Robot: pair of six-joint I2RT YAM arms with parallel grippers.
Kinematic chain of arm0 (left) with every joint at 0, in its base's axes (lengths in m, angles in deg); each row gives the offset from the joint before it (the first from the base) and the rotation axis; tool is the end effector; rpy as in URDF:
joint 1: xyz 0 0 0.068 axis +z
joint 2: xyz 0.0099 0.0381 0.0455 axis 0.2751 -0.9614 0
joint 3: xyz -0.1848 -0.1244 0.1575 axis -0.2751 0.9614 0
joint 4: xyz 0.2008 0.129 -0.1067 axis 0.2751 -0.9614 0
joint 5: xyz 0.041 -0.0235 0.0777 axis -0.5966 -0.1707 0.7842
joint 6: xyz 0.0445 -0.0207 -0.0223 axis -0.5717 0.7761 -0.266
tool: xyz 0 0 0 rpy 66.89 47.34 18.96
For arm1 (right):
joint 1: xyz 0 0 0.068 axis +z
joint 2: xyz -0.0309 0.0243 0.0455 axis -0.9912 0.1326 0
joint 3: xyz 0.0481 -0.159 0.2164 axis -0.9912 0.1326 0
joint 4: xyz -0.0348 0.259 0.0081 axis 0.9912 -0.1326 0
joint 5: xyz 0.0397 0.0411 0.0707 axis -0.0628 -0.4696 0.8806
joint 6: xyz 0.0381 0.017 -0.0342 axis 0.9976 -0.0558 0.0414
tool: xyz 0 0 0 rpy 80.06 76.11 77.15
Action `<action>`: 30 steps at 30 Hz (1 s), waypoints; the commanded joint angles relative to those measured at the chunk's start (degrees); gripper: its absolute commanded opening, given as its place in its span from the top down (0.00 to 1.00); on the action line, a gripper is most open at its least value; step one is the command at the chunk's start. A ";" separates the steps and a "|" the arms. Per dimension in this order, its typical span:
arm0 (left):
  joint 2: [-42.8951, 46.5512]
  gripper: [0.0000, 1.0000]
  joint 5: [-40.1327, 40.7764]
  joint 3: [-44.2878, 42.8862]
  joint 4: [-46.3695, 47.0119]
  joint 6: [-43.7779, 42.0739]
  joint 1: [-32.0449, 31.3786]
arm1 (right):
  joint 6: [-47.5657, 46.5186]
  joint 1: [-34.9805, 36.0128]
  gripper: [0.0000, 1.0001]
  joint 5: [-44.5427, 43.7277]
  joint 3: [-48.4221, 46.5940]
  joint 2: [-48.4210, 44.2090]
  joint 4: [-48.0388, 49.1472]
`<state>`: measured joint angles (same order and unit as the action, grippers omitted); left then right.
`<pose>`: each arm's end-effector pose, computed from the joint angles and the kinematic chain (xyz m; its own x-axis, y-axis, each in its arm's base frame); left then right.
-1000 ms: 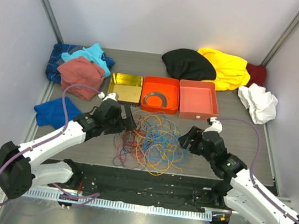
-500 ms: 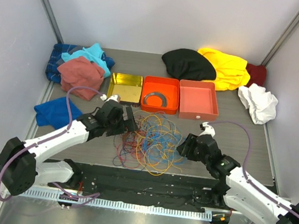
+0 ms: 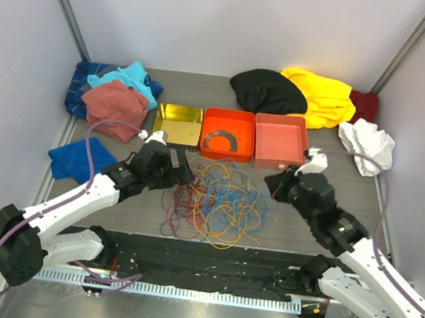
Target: Untangle the cables
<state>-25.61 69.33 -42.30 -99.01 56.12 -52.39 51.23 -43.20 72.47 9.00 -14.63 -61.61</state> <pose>0.1831 -0.1314 0.2345 -0.7738 -0.3970 -0.4936 -0.0971 0.8444 -0.5269 0.1331 0.0985 0.2669 -0.5687 0.2897 -0.7699 -0.1597 0.8792 0.4488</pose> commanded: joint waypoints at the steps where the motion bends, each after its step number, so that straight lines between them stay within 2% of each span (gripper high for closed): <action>1: 2.64 0.00 3.46 -3.89 -0.81 -3.58 -0.31 | -7.97 0.20 0.99 -4.80 -15.86 -1.23 -4.42; 4: 3.00 0.00 3.55 -5.47 -0.81 -4.55 -0.23 | -9.48 0.28 0.99 -3.93 -25.95 0.52 -6.62; 14: 4.49 0.00 2.50 -10.48 1.21 -8.06 -0.31 | -12.91 0.20 0.99 -1.64 -43.99 4.75 -8.12; 20: 5.72 0.00 -3.82 -10.31 10.51 -10.08 -0.75 | -13.79 0.28 0.99 -0.85 -51.64 6.94 -8.03; 21: 5.64 0.01 -6.79 -9.96 12.44 -11.05 -1.01 | -13.79 0.28 0.99 -0.50 -52.35 7.38 -8.12; 24: 4.06 0.00 -9.37 -8.29 21.59 -14.11 -5.56 | -12.48 0.28 0.99 1.26 -52.97 9.05 -8.04; 26: 2.39 0.00 -7.18 -8.37 27.21 -16.66 -9.08 | -11.60 0.28 0.99 2.31 -52.27 9.76 -7.68; 30: -1.91 0.00 -3.04 -5.23 39.24 -24.66 -20.40 | -10.28 0.28 0.99 2.84 -50.25 9.94 -6.72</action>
<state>-24.34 64.83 -50.67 -76.61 40.54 -64.41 39.78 -43.11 73.19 -42.50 -5.86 -69.79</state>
